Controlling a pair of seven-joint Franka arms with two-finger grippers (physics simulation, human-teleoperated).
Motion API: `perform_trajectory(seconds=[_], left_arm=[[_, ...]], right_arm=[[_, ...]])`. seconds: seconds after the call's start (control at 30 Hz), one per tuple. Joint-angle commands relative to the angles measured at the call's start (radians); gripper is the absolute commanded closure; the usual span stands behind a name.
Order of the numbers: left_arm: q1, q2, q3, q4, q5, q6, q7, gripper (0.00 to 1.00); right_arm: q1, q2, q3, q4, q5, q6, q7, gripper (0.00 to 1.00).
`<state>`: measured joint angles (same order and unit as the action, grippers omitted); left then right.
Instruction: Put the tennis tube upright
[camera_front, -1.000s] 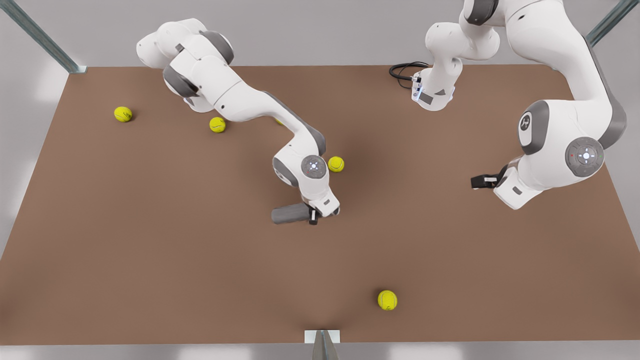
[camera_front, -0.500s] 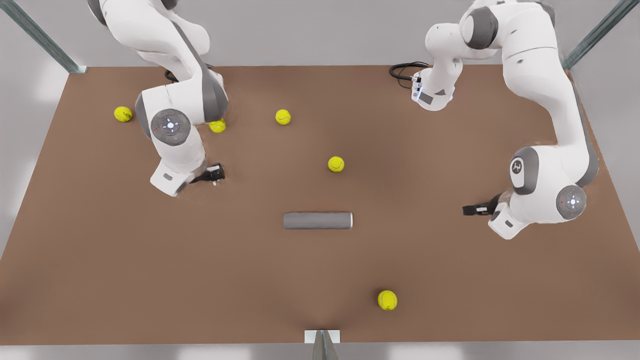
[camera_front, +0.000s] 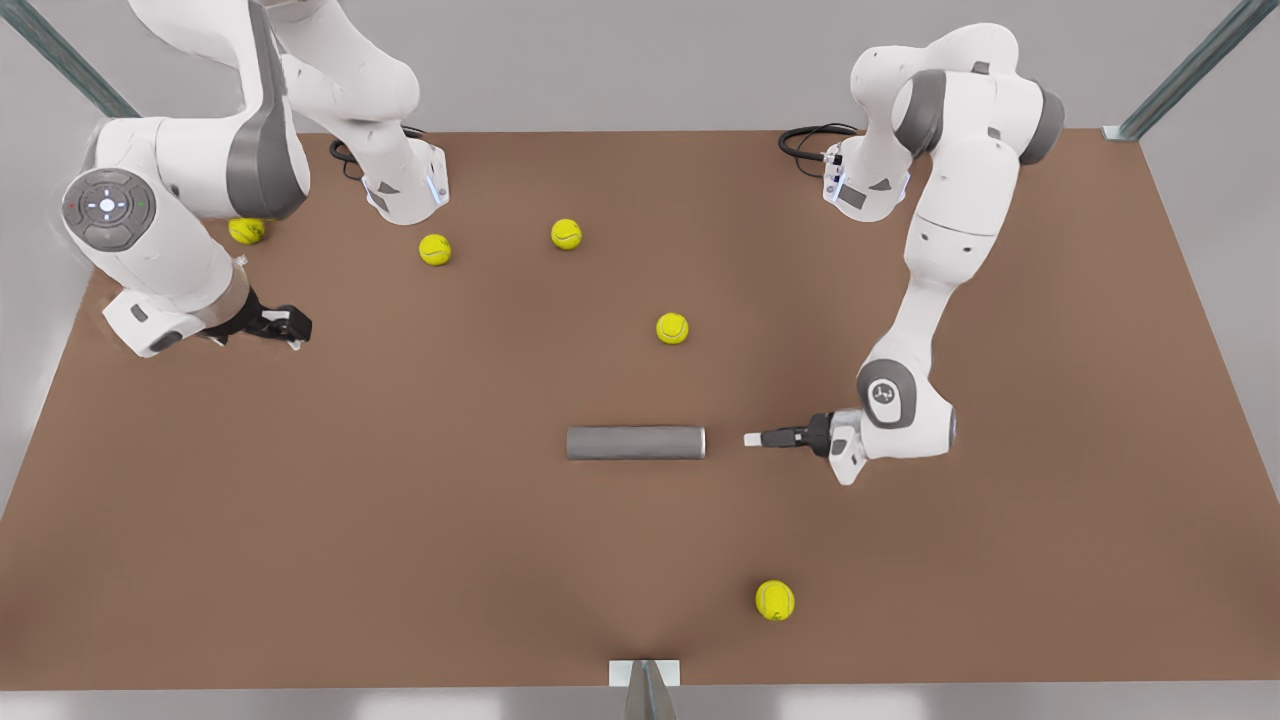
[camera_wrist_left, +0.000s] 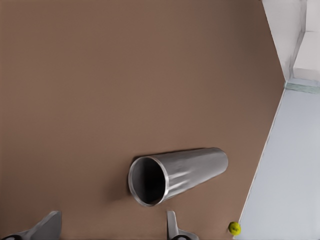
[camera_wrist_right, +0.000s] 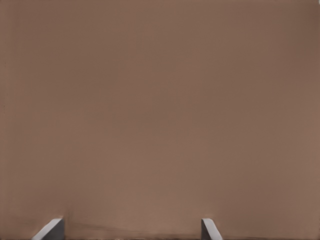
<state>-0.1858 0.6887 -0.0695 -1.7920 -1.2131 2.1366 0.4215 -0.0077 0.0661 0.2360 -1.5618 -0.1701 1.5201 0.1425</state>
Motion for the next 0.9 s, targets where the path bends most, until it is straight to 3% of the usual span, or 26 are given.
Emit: perform_trajectory(seconds=[0.0, 0.17, 0.47, 0.87], left_arm=[[-0.001, -0.005, -0.016, -0.012, -0.100, 0.032, 0.000, 0.00], [0.006, 0.017, -0.096, 0.010, -0.128, 0.066, 0.051, 0.00], [0.008, 0.100, -0.122, 0.095, -0.140, 0.066, 0.079, 0.00], [0.008, 0.109, -0.154, 0.102, -0.143, 0.066, 0.079, 0.00]], right_arm=[[0.003, 0.003, 0.000, 0.000, 0.003, -0.003, 0.000, 0.00], [-0.005, 0.012, 0.003, 0.002, 0.006, -0.018, -0.001, 0.00], [0.000, 0.021, 0.006, 0.014, 0.049, -0.017, -0.001, 0.00], [-0.003, 0.028, 0.006, 0.012, 0.050, -0.017, 0.000, 0.00]])
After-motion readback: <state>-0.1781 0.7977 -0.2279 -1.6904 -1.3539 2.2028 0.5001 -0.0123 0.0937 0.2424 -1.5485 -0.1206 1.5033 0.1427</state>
